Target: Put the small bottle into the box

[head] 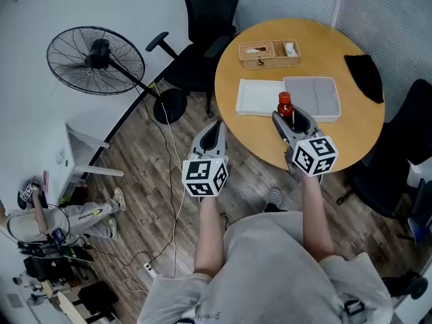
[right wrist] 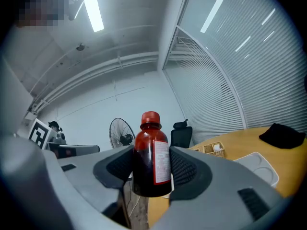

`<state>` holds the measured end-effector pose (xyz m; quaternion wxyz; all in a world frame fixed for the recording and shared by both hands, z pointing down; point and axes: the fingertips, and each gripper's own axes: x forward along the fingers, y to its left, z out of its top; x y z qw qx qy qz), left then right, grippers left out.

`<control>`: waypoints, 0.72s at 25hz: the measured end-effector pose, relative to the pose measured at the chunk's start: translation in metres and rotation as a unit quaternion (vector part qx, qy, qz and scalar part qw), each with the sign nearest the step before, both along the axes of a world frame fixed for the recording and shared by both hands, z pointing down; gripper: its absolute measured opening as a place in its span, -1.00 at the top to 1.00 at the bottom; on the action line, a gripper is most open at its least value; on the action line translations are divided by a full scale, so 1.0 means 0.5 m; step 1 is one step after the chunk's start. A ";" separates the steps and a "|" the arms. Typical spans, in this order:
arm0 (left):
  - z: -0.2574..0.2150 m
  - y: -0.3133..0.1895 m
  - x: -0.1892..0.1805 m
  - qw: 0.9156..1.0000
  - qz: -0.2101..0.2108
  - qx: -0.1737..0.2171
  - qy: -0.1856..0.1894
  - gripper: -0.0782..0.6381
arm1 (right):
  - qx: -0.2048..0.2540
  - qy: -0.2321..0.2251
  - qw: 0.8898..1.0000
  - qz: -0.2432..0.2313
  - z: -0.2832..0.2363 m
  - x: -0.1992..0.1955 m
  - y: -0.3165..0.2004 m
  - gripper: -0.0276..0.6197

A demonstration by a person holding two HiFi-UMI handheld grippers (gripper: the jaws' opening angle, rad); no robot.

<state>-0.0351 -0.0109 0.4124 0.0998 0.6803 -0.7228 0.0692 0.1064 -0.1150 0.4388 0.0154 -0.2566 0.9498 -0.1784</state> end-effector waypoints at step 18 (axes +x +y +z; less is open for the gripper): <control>0.068 -0.058 -0.137 0.999 -0.022 -0.024 0.025 0.70 | -0.049 0.042 0.997 0.030 0.099 -0.069 -0.110 0.21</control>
